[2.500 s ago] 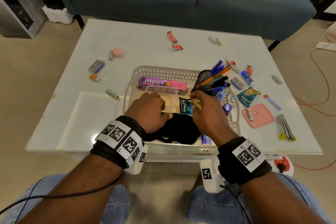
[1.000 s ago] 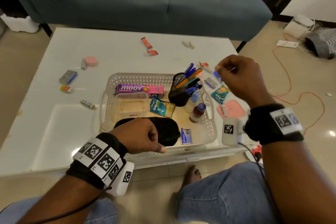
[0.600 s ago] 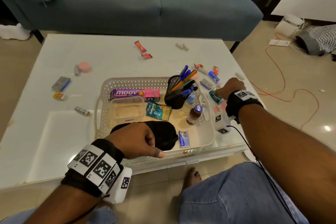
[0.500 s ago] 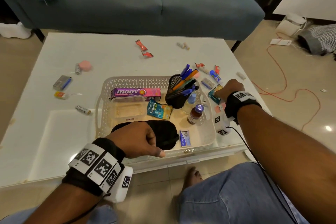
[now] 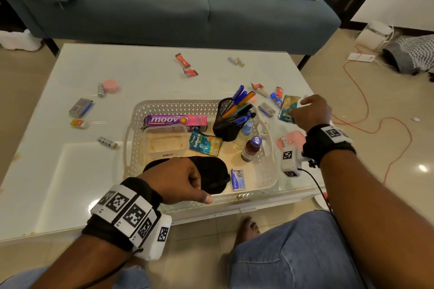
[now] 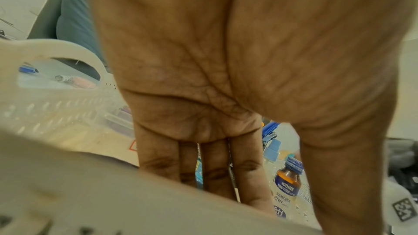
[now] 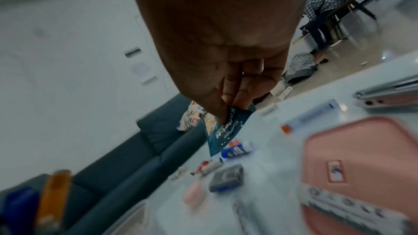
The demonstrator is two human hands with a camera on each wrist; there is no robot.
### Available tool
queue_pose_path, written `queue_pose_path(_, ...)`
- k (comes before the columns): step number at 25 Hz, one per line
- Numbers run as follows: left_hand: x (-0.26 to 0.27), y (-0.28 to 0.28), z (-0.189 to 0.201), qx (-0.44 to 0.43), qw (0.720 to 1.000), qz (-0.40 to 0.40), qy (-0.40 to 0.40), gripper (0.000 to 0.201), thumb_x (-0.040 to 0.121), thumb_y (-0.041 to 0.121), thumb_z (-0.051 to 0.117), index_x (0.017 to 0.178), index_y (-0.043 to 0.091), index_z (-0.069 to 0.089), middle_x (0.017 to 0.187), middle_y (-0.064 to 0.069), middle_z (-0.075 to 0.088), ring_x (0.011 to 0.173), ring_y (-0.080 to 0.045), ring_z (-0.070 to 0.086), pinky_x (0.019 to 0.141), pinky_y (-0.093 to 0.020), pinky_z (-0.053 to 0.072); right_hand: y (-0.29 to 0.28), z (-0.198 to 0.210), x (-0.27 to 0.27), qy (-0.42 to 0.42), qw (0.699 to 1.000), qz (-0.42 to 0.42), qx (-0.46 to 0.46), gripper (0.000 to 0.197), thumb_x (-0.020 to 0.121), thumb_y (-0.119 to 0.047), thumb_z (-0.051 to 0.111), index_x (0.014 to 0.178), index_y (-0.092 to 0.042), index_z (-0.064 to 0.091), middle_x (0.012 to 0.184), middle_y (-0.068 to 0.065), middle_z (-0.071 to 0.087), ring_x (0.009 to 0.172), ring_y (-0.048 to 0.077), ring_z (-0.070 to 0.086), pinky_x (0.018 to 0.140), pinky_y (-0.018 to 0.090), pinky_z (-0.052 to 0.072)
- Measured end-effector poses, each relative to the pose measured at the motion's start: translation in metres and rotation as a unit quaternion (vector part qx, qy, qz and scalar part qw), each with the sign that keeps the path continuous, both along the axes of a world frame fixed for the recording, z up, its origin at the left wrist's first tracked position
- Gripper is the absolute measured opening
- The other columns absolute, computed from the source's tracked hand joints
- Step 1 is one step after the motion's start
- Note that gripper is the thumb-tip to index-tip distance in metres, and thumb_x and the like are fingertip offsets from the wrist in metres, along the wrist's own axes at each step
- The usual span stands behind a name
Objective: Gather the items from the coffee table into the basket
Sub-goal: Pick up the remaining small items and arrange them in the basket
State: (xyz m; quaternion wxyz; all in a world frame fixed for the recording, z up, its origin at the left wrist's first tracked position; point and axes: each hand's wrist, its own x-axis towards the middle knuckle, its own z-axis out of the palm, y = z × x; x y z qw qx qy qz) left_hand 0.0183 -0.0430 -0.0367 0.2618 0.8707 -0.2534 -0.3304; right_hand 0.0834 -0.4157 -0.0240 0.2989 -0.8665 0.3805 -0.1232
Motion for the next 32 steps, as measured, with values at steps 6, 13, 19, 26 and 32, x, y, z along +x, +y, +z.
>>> queue_pose_path(6,0.001,0.001,0.003,-0.023,1.000,0.005,0.000,0.036,0.071,0.057,0.082,0.079,0.023,0.073,0.080,0.007,0.074,0.074,-0.003,0.067,0.071,-0.025,0.055,0.080,0.089,-0.042,-0.197,0.952,0.224,0.062,0.017,0.092,-0.014,0.075,0.104,-0.015,0.064,0.099,-0.003,0.070,0.098,0.009,0.070,0.072,0.018,0.059)
queue_pose_path(13,0.003,0.000,0.006,-0.148,0.975,0.164,0.014,0.018,0.105,0.026,0.045,0.119,0.021,0.054,0.096,-0.006,0.071,0.072,-0.021,0.072,0.074,-0.043,0.062,0.175,0.039,-0.089,-0.078,0.897,0.427,0.082,0.021,0.091,-0.005,0.070,0.106,-0.019,0.074,0.087,-0.013,0.071,0.081,-0.007,0.065,0.073,0.004,0.047)
queue_pose_path(19,0.012,0.001,0.012,-0.247,0.918,0.309,0.012,0.010,0.098,0.020,0.054,0.103,0.023,0.062,0.088,-0.005,0.070,0.068,-0.024,0.071,0.071,-0.043,0.059,0.184,0.003,-0.096,-0.074,0.908,0.406,0.069,0.023,0.094,-0.007,0.068,0.112,-0.016,0.078,0.096,-0.017,0.069,0.084,-0.023,0.059,0.076,-0.002,0.043)
queue_pose_path(26,0.009,-0.005,0.015,-0.206,0.924,0.260,-0.189,0.012,0.092,0.007,0.066,0.092,0.019,0.065,0.083,0.005,0.067,0.069,-0.015,0.068,0.067,-0.028,0.059,0.165,0.008,-0.091,-0.137,0.911,0.385,0.052,0.017,0.088,-0.020,0.073,0.105,-0.021,0.074,0.093,-0.014,0.072,0.085,0.001,0.066,0.080,0.017,0.055)
queue_pose_path(32,0.034,-0.035,0.014,-0.101,0.935,0.254,-0.225,0.023,0.086,0.004,0.072,0.103,0.018,0.077,0.094,0.005,0.071,0.066,-0.008,0.061,0.067,-0.002,0.039,0.142,0.012,-0.089,-0.163,0.924,0.339,0.066,0.002,0.086,-0.022,0.071,0.087,-0.023,0.072,0.076,-0.011,0.071,0.068,0.005,0.065,0.069,0.033,0.058)
